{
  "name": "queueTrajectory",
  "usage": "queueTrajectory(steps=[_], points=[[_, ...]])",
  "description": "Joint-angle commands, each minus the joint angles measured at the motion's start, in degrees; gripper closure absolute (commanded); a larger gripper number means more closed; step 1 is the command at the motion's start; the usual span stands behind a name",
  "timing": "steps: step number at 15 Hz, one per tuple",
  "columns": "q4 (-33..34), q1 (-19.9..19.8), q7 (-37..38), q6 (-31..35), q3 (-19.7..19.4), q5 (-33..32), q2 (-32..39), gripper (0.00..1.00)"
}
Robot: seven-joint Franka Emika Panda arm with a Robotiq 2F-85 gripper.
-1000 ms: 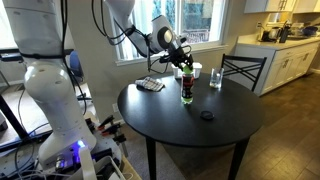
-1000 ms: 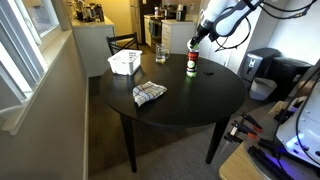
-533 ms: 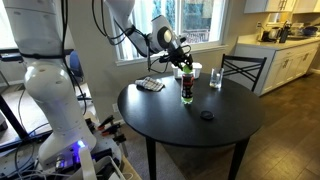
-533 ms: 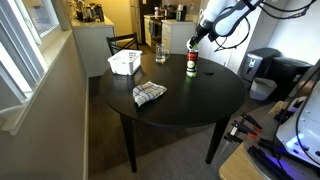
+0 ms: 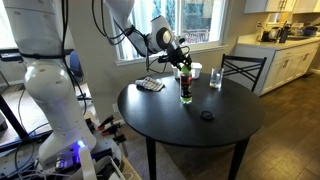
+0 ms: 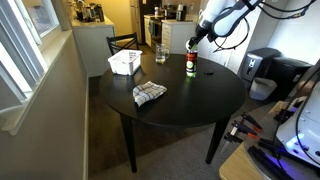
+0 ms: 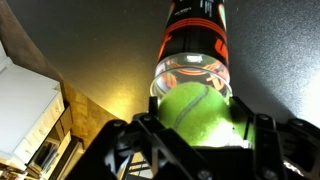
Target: Pick up the tennis ball and put it inside the tennis ball saver on the table
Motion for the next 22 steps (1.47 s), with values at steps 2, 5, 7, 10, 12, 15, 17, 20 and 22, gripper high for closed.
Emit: queueTrajectory(steps=[2,5,7,10,12,15,17,20,22], points=[[-1.7,-0.2,0.3,0.2,0.4,2.0,-1.6,0.0],[-1.8,-0.1,0.1,0.2,0.6,2.9,-1.7,0.0],[-1.9,0.0,0.3,0.3,0.7,2.7,-1.7,0.0],[-2.0,0.0,0.3,0.3,1.0,2.7,-2.0,0.0],[-2.2,0.0,0.4,0.4,1.1,2.5,-2.3,0.0],[-2.5,0.0,0.7,0.5,1.1,2.2,-2.8,0.0],[-0.2,0.0,0.0,0.0,1.0,1.7,-0.6,0.0],[-0.3,0.0,0.0,0.0,1.0,1.7,-0.7,0.0],[-0.4,0.0,0.0,0.0,1.0,1.7,-0.8,0.0]])
